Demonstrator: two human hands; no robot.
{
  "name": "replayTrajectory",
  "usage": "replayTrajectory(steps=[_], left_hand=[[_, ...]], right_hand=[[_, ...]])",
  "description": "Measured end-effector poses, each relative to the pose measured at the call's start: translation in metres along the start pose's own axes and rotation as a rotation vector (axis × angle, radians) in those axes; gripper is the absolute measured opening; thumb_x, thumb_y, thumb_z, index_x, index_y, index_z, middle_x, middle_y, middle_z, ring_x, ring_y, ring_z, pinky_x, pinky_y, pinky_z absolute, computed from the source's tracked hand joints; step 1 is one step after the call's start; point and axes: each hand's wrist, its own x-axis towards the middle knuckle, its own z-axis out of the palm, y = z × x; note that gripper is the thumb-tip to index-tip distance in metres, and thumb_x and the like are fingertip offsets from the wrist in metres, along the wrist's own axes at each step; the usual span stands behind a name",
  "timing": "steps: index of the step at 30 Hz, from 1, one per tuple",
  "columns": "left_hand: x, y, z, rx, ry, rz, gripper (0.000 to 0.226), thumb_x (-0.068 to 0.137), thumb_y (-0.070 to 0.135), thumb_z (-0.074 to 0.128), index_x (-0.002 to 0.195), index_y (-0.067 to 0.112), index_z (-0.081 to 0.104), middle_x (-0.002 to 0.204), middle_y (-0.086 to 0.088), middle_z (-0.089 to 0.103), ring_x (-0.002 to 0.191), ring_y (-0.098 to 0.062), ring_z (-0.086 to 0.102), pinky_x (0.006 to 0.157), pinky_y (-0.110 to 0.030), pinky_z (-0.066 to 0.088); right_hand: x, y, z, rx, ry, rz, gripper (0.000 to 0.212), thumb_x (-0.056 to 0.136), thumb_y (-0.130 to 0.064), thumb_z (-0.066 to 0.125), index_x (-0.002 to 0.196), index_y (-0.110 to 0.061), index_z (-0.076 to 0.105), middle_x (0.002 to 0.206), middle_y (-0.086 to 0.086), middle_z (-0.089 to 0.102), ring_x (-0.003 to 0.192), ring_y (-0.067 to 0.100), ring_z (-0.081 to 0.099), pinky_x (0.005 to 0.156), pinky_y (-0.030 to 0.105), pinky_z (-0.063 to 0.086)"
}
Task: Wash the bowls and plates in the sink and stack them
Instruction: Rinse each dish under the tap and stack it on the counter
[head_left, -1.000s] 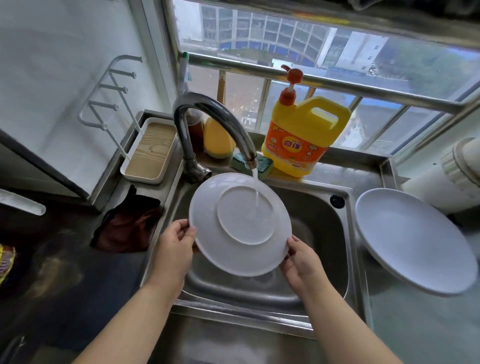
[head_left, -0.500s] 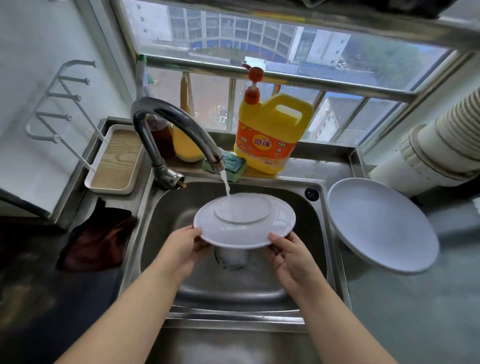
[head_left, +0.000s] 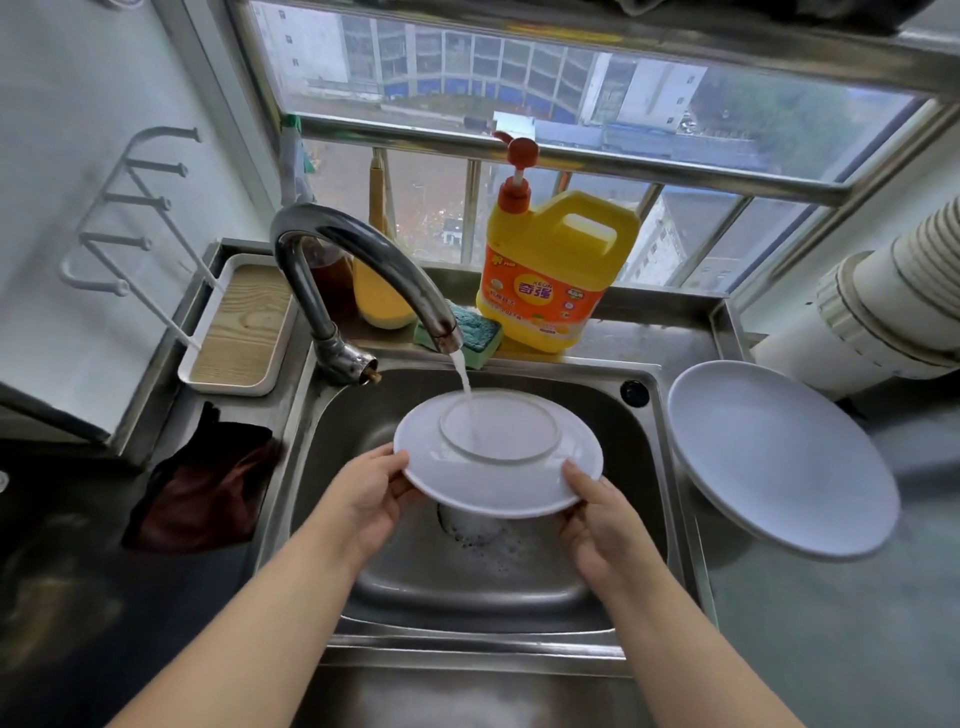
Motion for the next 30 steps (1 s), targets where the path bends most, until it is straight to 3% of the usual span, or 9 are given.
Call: replayTrajectory(steps=[2,4,7,10,14,18,23,27,30], left_hand=[[0.0,-0.012,0.008,-0.099,0.026,-0.016,0.023,0.101,0.006,0.038,0.112,-0.002,0.057,0.078,-0.01,0.07,0.073,-0.019,0.064,0.065,-0.029,0.054],[-0.002,-0.025,0.015,-0.182,0.021,-0.036,0.022,0.101,0.008,0.039,0.116,0.0,0.054,0.09,-0.012,0.068,0.08,-0.02,0.064,0.06,-0.028,0.057],[-0.001,-0.026,0.011,-0.219,0.03,-0.051,0.018,0.1,0.007,0.041,0.108,-0.001,0.056,0.076,-0.011,0.072,0.066,-0.018,0.069,0.047,-0.023,0.056],[0.005,-0.016,-0.003,-0.124,-0.018,-0.035,0.019,0.1,0.008,0.043,0.11,0.001,0.057,0.08,-0.01,0.071,0.07,-0.017,0.068,0.05,-0.022,0.056],[0.008,-0.007,-0.019,0.112,-0.074,-0.046,0.017,0.097,0.01,0.051,0.106,0.0,0.062,0.079,-0.009,0.073,0.07,-0.017,0.07,0.056,-0.025,0.057],[0.019,-0.006,-0.031,0.339,0.115,0.084,0.022,0.096,0.01,0.055,0.117,0.005,0.054,0.103,-0.011,0.064,0.087,-0.02,0.062,0.07,-0.03,0.051],[0.028,0.002,-0.031,0.491,0.19,0.249,0.016,0.096,0.009,0.052,0.111,0.006,0.056,0.1,-0.011,0.063,0.08,-0.017,0.059,0.065,-0.026,0.047],[0.025,-0.016,-0.026,0.596,0.189,0.122,0.038,0.095,0.023,0.057,0.128,0.008,0.046,0.121,-0.01,0.055,0.099,-0.025,0.056,0.073,-0.033,0.048],[0.02,-0.035,-0.023,0.589,0.178,0.048,0.043,0.095,0.024,0.056,0.133,0.007,0.042,0.129,-0.012,0.049,0.106,-0.028,0.053,0.078,-0.036,0.047]], right_hand=[[-0.003,0.01,0.004,0.04,-0.032,0.013,0.028,0.092,-0.003,0.053,0.119,-0.003,0.056,0.1,0.014,0.072,0.084,0.021,0.072,0.063,0.027,0.059],[-0.008,0.02,0.008,0.051,-0.081,0.033,0.031,0.087,0.002,0.056,0.117,-0.004,0.057,0.107,0.016,0.07,0.093,0.025,0.07,0.071,0.03,0.06],[-0.01,0.021,0.007,0.008,-0.079,0.058,0.027,0.087,0.002,0.057,0.113,-0.004,0.058,0.106,0.017,0.071,0.093,0.026,0.07,0.073,0.034,0.06],[-0.005,0.012,-0.003,-0.053,0.016,0.071,0.022,0.094,-0.01,0.054,0.114,-0.002,0.058,0.098,0.015,0.073,0.086,0.023,0.071,0.069,0.034,0.061],[-0.005,0.001,-0.009,-0.079,0.036,0.033,0.022,0.094,-0.007,0.052,0.113,0.001,0.059,0.089,0.013,0.074,0.076,0.02,0.072,0.055,0.024,0.056],[-0.008,0.0,-0.008,-0.224,0.022,-0.062,0.019,0.092,-0.007,0.056,0.11,-0.003,0.06,0.096,0.012,0.072,0.084,0.021,0.071,0.06,0.026,0.057],[-0.013,0.004,-0.009,-0.326,0.016,-0.138,0.021,0.091,-0.01,0.058,0.111,-0.006,0.06,0.098,0.012,0.072,0.09,0.024,0.07,0.067,0.027,0.058],[-0.018,0.008,-0.013,-0.243,0.008,-0.106,0.019,0.09,-0.01,0.058,0.109,-0.009,0.061,0.098,0.011,0.072,0.089,0.024,0.07,0.064,0.028,0.058],[-0.02,0.006,-0.015,-0.357,0.022,-0.196,0.019,0.089,-0.011,0.06,0.108,-0.011,0.062,0.094,0.006,0.073,0.091,0.023,0.07,0.072,0.031,0.059]])
